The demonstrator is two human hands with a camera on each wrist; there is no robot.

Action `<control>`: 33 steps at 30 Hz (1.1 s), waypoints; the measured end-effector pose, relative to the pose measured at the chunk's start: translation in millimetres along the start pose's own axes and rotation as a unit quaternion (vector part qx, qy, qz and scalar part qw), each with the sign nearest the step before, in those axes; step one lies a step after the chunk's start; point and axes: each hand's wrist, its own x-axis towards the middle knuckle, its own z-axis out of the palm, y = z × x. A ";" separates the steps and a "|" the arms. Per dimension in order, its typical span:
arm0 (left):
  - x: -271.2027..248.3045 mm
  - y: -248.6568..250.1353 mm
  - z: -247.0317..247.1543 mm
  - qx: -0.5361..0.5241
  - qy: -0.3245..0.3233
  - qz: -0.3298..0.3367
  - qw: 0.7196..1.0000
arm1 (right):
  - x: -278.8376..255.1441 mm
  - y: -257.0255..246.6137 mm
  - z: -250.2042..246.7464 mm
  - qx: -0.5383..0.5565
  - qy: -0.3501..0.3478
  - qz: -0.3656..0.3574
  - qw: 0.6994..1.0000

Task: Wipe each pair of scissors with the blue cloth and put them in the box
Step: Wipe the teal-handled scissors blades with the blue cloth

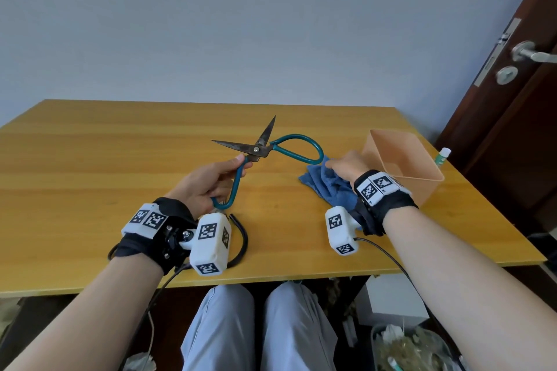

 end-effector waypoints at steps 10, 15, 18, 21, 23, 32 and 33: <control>-2.1 2.3 0.7 0.009 -0.006 0.004 1.000 | -7.0 -8.6 5.6 -0.116 0.061 -0.009 0.991; -3.7 4.1 -1.5 0.030 0.003 0.014 0.999 | -12.5 -8.7 -7.3 0.060 0.175 -0.044 0.982; -2.9 5.9 -2.7 0.045 0.008 0.020 0.999 | -16.6 -18.8 -18.3 0.198 0.205 -0.097 0.953; -3.7 8.0 -3.3 0.064 0.014 0.033 0.997 | -29.6 -37.7 -28.2 0.330 0.194 -0.153 0.911; -5.6 9.7 -3.1 0.081 0.016 0.042 0.996 | -39.3 -50.1 -31.0 0.387 0.159 -0.184 0.890; -13.4 13.6 -1.6 0.114 0.029 0.086 0.989 | -63.8 -71.2 -18.9 0.417 -0.119 -0.123 0.892; -13.7 13.9 -1.4 0.110 0.027 0.089 0.990 | -65.5 -70.3 -16.2 0.410 -0.137 -0.119 0.894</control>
